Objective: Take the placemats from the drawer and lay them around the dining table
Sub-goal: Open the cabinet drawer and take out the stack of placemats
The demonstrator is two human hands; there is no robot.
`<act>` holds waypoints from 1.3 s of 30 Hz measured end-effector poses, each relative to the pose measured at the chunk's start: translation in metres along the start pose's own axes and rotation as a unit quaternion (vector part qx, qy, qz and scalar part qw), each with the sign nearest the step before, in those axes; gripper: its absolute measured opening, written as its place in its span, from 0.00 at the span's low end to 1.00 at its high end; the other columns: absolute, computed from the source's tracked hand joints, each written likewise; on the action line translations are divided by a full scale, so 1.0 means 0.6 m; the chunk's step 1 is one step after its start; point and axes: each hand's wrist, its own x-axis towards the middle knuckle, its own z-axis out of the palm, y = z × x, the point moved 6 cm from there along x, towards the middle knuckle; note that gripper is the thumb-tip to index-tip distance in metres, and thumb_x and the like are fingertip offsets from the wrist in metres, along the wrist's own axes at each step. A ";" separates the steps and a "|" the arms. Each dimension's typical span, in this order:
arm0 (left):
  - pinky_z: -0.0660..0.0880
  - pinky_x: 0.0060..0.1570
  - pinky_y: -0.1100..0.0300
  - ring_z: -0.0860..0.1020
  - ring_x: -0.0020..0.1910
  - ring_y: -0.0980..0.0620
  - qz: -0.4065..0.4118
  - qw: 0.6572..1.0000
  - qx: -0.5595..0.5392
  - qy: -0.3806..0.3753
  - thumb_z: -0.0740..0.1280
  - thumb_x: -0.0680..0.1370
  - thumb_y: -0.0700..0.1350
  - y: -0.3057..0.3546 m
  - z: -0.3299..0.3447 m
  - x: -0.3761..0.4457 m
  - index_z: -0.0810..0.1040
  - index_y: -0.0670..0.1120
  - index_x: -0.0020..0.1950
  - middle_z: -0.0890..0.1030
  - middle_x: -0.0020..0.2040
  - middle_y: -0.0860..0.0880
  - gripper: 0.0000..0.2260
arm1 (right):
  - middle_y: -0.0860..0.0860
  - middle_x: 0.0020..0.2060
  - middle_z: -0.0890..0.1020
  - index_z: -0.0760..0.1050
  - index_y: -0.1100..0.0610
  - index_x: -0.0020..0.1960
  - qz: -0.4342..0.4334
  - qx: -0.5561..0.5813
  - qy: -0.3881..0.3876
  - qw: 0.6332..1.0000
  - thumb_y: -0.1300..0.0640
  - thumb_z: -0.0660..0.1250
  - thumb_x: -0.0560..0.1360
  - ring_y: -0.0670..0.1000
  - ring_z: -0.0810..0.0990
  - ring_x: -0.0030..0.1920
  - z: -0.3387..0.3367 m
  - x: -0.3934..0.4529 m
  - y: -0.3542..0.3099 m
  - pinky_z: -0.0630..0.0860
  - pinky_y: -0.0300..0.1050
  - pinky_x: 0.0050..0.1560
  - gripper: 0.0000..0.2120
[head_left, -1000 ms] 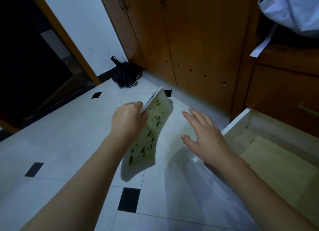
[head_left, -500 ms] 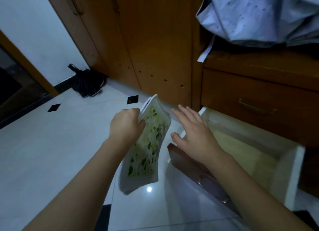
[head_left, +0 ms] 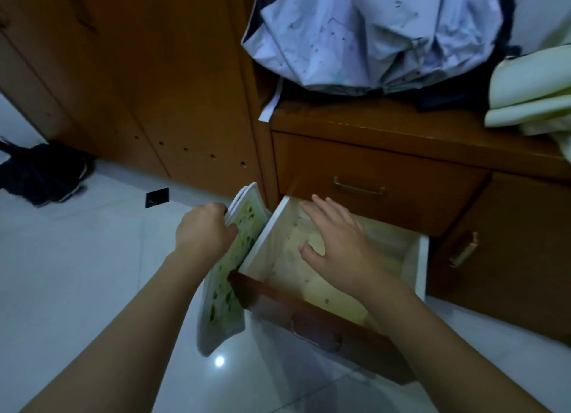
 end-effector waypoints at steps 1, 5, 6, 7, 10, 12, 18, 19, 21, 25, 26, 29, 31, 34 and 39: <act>0.64 0.28 0.60 0.72 0.32 0.47 0.002 1.000 0.001 -0.005 0.67 0.73 0.47 0.009 0.004 0.003 0.72 0.47 0.36 0.73 0.32 0.48 0.08 | 0.43 0.78 0.51 0.52 0.44 0.78 0.009 -0.004 0.004 1.000 0.43 0.60 0.78 0.46 0.46 0.77 -0.004 0.000 0.008 0.49 0.52 0.75 0.32; 0.63 0.27 0.61 0.71 0.31 0.49 0.008 1.000 -0.002 -0.014 0.67 0.73 0.47 0.034 0.014 0.007 0.72 0.48 0.37 0.73 0.33 0.49 0.07 | 0.44 0.79 0.50 0.50 0.44 0.78 0.034 -0.014 0.015 0.999 0.40 0.62 0.76 0.47 0.46 0.78 -0.013 0.002 0.026 0.47 0.51 0.75 0.35; 0.63 0.27 0.61 0.72 0.31 0.48 0.010 1.000 -0.001 -0.014 0.67 0.74 0.47 0.037 0.016 0.008 0.73 0.48 0.38 0.73 0.33 0.49 0.07 | 0.44 0.79 0.50 0.50 0.44 0.79 0.039 -0.014 0.018 0.999 0.40 0.63 0.76 0.48 0.45 0.78 -0.016 0.003 0.029 0.46 0.51 0.75 0.36; 0.63 0.27 0.61 0.71 0.32 0.48 0.012 1.000 0.001 -0.012 0.67 0.74 0.48 0.039 0.016 0.008 0.73 0.47 0.39 0.73 0.34 0.49 0.06 | 0.44 0.79 0.50 0.50 0.44 0.79 0.044 -0.015 0.020 0.999 0.40 0.63 0.76 0.48 0.45 0.78 -0.019 0.003 0.032 0.46 0.51 0.75 0.36; 0.63 0.28 0.61 0.72 0.32 0.48 0.009 1.000 -0.001 -0.001 0.67 0.74 0.48 0.034 0.016 0.006 0.74 0.47 0.40 0.73 0.34 0.49 0.06 | 0.44 0.79 0.50 0.49 0.44 0.79 0.065 -0.029 0.021 0.997 0.39 0.63 0.76 0.48 0.46 0.78 -0.023 0.005 0.046 0.46 0.53 0.75 0.37; 0.64 0.28 0.60 0.73 0.33 0.47 0.012 1.000 -0.004 0.003 0.67 0.74 0.48 0.029 0.016 0.004 0.74 0.47 0.40 0.74 0.33 0.48 0.06 | 0.45 0.79 0.51 0.50 0.45 0.79 0.085 -0.041 0.019 0.995 0.39 0.63 0.76 0.49 0.46 0.78 -0.024 0.006 0.059 0.46 0.54 0.75 0.37; 0.62 0.27 0.61 0.72 0.32 0.49 0.016 0.999 -0.015 0.026 0.67 0.75 0.49 0.025 0.004 -0.007 0.71 0.50 0.38 0.73 0.32 0.50 0.08 | 0.46 0.78 0.53 0.53 0.45 0.78 0.121 -0.040 0.029 0.991 0.38 0.60 0.77 0.51 0.49 0.78 -0.026 0.015 0.072 0.47 0.55 0.76 0.34; 0.62 0.27 0.61 0.72 0.32 0.49 0.017 0.999 -0.018 0.029 0.67 0.75 0.49 0.025 0.004 -0.009 0.71 0.50 0.37 0.73 0.32 0.50 0.09 | 0.46 0.78 0.53 0.53 0.46 0.78 0.124 -0.038 0.030 0.991 0.38 0.60 0.77 0.51 0.49 0.78 -0.026 0.019 0.072 0.47 0.55 0.76 0.34; 0.63 0.27 0.61 0.73 0.32 0.49 0.024 0.999 -0.022 0.036 0.67 0.75 0.50 0.026 0.003 -0.013 0.70 0.51 0.37 0.73 0.32 0.50 0.10 | 0.47 0.78 0.54 0.54 0.47 0.78 0.132 -0.035 0.034 0.990 0.40 0.60 0.77 0.51 0.49 0.78 -0.027 0.031 0.074 0.47 0.55 0.77 0.33; 0.62 0.26 0.61 0.73 0.31 0.50 0.034 0.998 -0.032 0.037 0.67 0.75 0.51 0.026 0.002 -0.019 0.71 0.51 0.38 0.74 0.31 0.52 0.09 | 0.50 0.77 0.60 0.57 0.50 0.78 0.158 -0.061 0.054 0.984 0.43 0.59 0.79 0.52 0.53 0.77 -0.030 0.054 0.092 0.48 0.55 0.77 0.30; 0.62 0.26 0.61 0.73 0.31 0.51 0.034 0.998 -0.034 0.037 0.67 0.76 0.51 0.025 0.000 -0.019 0.72 0.51 0.38 0.74 0.31 0.52 0.09 | 0.50 0.75 0.63 0.58 0.52 0.77 0.163 -0.078 0.058 0.982 0.44 0.59 0.79 0.52 0.56 0.76 -0.031 0.058 0.096 0.49 0.54 0.76 0.29; 0.61 0.26 0.61 0.73 0.31 0.51 0.032 0.998 -0.036 0.048 0.67 0.76 0.51 0.023 -0.004 -0.018 0.70 0.51 0.37 0.73 0.31 0.52 0.10 | 0.50 0.69 0.70 0.62 0.54 0.75 0.168 -0.119 0.067 0.976 0.46 0.59 0.79 0.52 0.64 0.71 -0.036 0.067 0.099 0.54 0.54 0.75 0.27; 0.61 0.26 0.61 0.73 0.31 0.50 0.028 0.997 -0.041 0.055 0.66 0.76 0.51 0.020 -0.006 -0.015 0.70 0.51 0.36 0.73 0.31 0.52 0.11 | 0.51 0.67 0.72 0.64 0.54 0.74 0.172 -0.129 0.062 0.975 0.47 0.59 0.79 0.53 0.67 0.69 -0.039 0.072 0.096 0.58 0.53 0.74 0.25; 0.64 0.27 0.61 0.74 0.32 0.49 0.023 0.997 -0.049 0.061 0.66 0.75 0.52 0.015 -0.009 -0.009 0.72 0.51 0.38 0.74 0.31 0.51 0.09 | 0.52 0.65 0.73 0.66 0.55 0.72 0.168 -0.134 0.059 0.975 0.48 0.59 0.79 0.53 0.69 0.67 -0.041 0.068 0.087 0.62 0.52 0.71 0.23; 0.64 0.26 0.62 0.74 0.31 0.49 0.021 0.997 -0.051 0.058 0.67 0.75 0.52 0.009 -0.009 -0.002 0.73 0.51 0.37 0.75 0.31 0.51 0.09 | 0.49 0.62 0.75 0.70 0.52 0.70 0.139 -0.138 0.076 0.978 0.48 0.59 0.80 0.51 0.71 0.64 -0.042 0.039 0.065 0.65 0.50 0.67 0.20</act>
